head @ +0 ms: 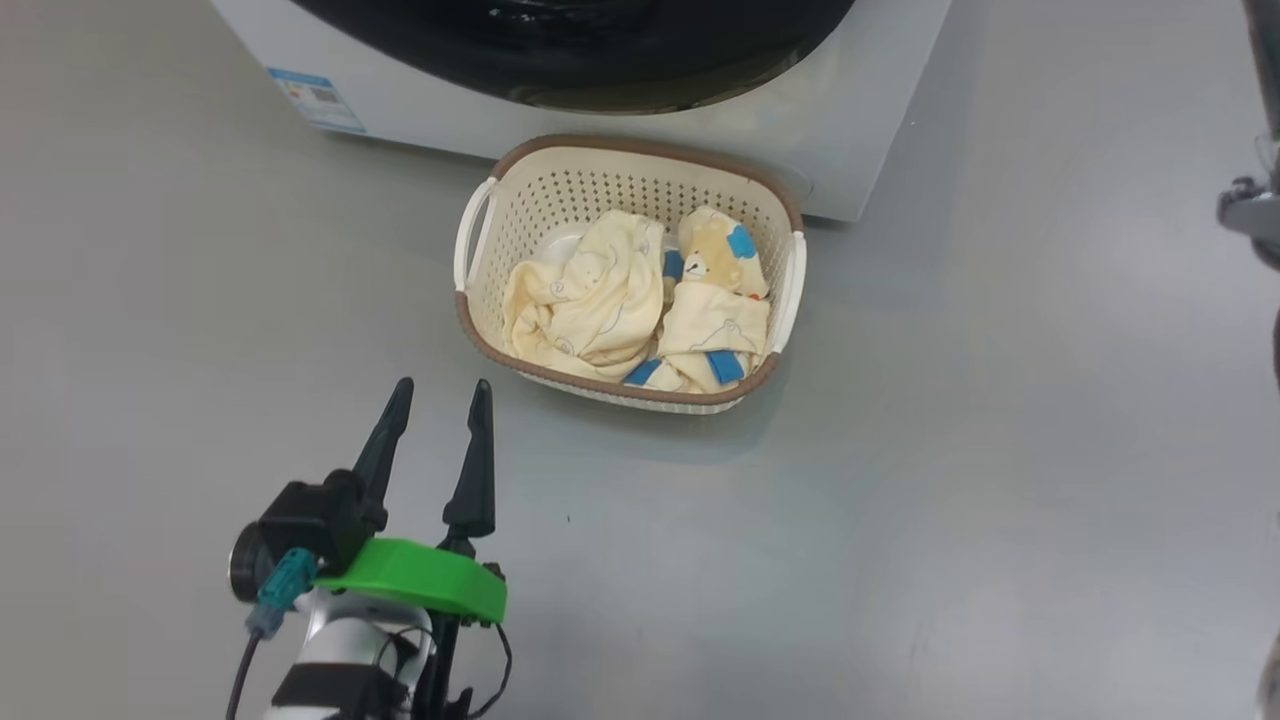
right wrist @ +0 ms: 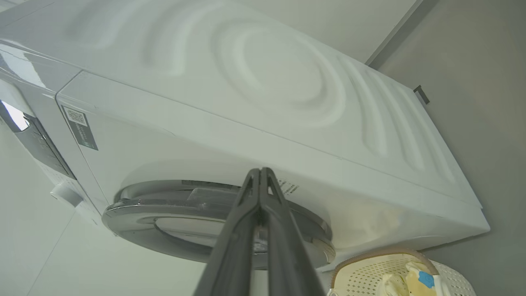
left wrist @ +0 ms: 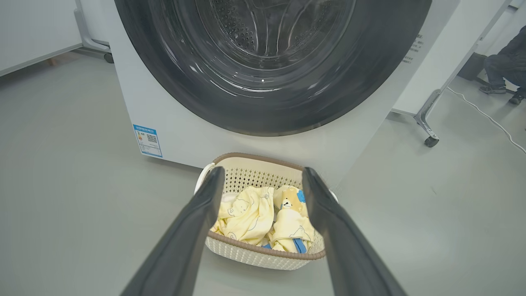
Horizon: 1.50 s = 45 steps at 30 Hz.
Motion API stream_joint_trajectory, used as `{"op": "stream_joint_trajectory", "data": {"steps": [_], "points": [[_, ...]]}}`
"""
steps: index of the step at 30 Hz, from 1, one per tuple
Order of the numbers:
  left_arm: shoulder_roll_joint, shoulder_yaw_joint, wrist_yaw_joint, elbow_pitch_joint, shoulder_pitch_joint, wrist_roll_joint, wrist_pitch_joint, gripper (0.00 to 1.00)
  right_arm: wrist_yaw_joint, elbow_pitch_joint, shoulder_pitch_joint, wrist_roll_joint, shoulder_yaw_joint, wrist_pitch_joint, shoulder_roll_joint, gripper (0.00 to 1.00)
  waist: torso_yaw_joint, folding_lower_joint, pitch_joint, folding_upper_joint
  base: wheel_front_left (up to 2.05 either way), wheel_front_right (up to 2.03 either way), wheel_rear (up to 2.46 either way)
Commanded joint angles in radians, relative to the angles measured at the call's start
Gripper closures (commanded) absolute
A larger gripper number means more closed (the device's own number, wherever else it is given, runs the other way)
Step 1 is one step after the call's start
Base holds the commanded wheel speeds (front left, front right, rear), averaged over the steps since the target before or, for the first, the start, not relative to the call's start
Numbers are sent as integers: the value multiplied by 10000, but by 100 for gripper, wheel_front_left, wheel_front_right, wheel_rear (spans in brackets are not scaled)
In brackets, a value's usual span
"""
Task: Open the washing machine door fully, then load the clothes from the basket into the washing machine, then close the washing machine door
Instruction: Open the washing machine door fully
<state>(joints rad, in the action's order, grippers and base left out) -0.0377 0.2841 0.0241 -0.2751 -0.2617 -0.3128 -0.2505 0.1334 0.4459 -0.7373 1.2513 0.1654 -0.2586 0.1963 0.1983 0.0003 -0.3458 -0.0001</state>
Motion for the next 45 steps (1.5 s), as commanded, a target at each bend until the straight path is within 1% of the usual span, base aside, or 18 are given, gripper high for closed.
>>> {"op": "stream_joint_trajectory", "data": {"steps": [1, 5, 9, 18, 26, 32, 41, 45], "points": [[-125, -211, -88, 352, -296, -83, -113, 0, -27, -272, -716, 98, -79, -290, 171, 100, 419, -3, -439, 1, 0, 0, 0], [-125, -59, -155, 403, -499, -328, -113, 0, -27, -216, -1640, -233, -280, -957, 539, 100, 686, -3, -808, 1, 0, 0, 0], [-125, 119, -186, 414, -647, -416, -113, 0, -27, 30, -2398, -273, -271, -1354, 580, 100, 897, -3, -1062, 1, 0, 0, 0], [-125, 476, -289, 497, -1067, -749, -113, 0, -27, 875, -3993, 95, -232, -2549, 236, 100, 1318, -3, -1586, 1, 0, 0, 0], [-125, 915, -431, 630, -1376, -946, -113, 0, -27, 1384, -4798, -227, -598, -3247, 11, 100, 1609, -3, -1836, 1, 0, 0, 0], [-125, 1285, -540, 709, -1522, -1122, -113, 0, -27, 2033, -5287, -229, -516, -3737, -136, 100, 1866, -3, -1960, 1, 0, 0, 0], [-125, 1586, -642, 738, -1559, -1332, -113, 0, -27, 2852, -5971, -266, -151, -3928, -239, 100, 2155, -3, -2059, 1, 0, 0, 0], [-125, 1709, -693, 754, -1601, -1391, -113, 0, -27, 3404, -6319, -288, 15, -4167, -245, 100, 2274, -3, -2104, 1, 0, 0, 0]]}}
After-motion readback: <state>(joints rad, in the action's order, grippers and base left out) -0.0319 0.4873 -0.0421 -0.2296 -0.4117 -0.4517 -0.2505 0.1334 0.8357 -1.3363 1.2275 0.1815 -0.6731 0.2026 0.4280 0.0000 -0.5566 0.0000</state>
